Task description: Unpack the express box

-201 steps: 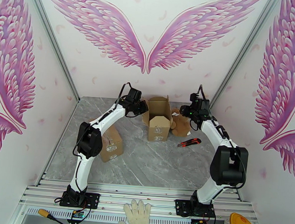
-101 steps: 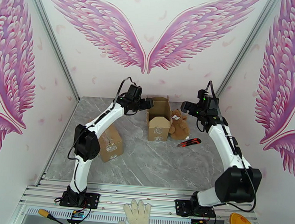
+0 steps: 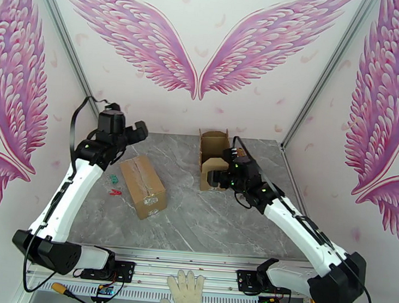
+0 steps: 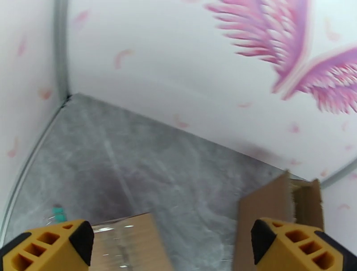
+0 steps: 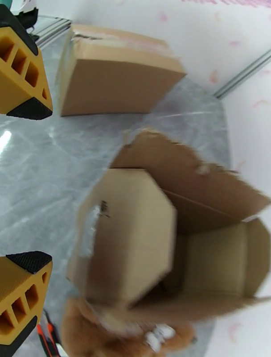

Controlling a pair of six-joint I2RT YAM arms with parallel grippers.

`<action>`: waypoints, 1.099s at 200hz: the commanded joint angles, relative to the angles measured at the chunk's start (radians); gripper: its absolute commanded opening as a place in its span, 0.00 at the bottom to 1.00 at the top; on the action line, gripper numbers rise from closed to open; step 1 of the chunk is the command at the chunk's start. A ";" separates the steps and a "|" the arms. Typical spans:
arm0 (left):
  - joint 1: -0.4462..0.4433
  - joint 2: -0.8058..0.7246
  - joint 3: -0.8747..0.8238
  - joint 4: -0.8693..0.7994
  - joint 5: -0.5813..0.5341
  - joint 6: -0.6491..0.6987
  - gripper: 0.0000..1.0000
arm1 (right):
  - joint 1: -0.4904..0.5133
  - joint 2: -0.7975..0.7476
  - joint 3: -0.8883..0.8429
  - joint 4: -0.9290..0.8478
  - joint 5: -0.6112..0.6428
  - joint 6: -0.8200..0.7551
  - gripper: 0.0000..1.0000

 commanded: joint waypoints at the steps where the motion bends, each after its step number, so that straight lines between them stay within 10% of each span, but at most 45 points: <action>1: 0.126 -0.023 -0.128 -0.077 0.132 -0.051 0.99 | 0.019 0.126 -0.030 0.109 0.050 0.065 0.85; 41: 0.228 0.003 -0.299 0.006 0.305 -0.059 0.99 | 0.010 0.317 0.056 0.190 0.217 0.100 0.89; 130: 0.158 0.185 -0.335 0.170 0.582 0.051 0.87 | -0.150 0.457 0.234 0.138 0.279 0.065 0.93; 220: -0.043 0.261 -0.361 0.258 0.682 0.050 0.73 | -0.151 0.123 0.070 -0.054 0.143 0.012 0.91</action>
